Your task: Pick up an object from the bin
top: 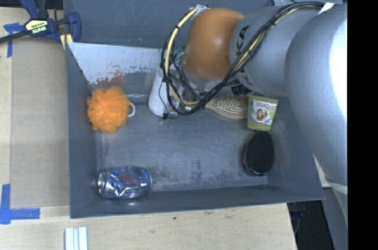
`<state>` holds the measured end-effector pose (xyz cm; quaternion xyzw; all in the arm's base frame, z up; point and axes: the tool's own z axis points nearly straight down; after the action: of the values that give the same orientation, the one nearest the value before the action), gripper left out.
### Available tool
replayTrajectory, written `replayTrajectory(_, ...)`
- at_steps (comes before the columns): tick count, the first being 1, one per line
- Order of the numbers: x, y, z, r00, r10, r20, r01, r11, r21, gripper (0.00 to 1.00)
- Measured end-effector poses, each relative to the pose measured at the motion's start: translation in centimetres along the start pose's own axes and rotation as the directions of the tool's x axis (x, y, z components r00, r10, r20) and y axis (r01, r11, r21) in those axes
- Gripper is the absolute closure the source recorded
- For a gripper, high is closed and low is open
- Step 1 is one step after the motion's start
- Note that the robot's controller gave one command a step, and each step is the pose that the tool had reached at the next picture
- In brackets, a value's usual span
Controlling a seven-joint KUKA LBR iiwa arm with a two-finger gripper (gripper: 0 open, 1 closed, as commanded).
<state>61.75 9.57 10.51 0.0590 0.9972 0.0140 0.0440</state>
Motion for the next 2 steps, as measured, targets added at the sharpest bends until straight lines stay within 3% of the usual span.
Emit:
replayTrajectory(1, 0.81, -0.52, 0.91, 0.999, 0.003, -0.036, -0.003, 1.0, 0.012, 1.0)
replayTrajectory(2, 0.81, -0.49, 0.9, 0.999, 0.003, -0.036, -0.002, 1.0, 0.011, 1.0)
